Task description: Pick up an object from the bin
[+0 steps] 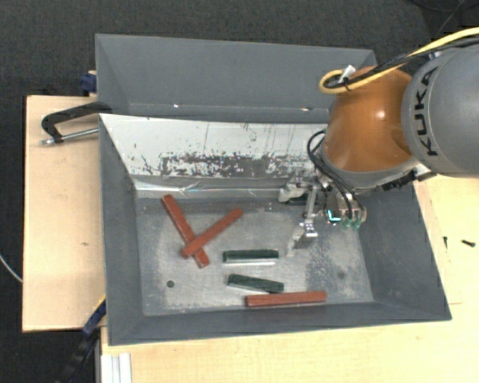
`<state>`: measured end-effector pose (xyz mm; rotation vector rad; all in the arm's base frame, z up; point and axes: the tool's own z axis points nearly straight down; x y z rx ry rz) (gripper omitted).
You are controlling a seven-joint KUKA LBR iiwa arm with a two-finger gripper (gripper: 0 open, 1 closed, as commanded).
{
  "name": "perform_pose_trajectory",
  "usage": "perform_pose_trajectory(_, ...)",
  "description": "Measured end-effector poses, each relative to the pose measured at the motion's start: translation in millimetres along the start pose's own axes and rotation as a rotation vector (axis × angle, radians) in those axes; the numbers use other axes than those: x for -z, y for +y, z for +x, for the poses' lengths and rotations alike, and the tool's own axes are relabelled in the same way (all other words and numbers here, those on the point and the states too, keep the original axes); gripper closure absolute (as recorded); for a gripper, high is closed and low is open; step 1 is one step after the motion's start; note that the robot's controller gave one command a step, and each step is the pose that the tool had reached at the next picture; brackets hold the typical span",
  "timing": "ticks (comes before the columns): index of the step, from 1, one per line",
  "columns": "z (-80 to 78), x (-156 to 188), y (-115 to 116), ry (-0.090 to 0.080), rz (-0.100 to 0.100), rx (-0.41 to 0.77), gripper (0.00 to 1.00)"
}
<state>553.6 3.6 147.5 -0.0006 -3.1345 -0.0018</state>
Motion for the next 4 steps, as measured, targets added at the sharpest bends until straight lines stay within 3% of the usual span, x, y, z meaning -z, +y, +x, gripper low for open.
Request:
perform_pose_trajectory(1,-1.3,3.8,0.0,-0.007,0.000,0.000,0.00)
perform_pose_trajectory(2,18.7,-70.6,16.5,-0.006,0.000,0.053,1.00)
perform_pose_trajectory(3,18.6,-70.6,16.5,-0.006,0.000,0.053,1.00)
perform_pose_trajectory(4,18.4,98.1,35.4,-0.017,0.000,0.061,1.00)
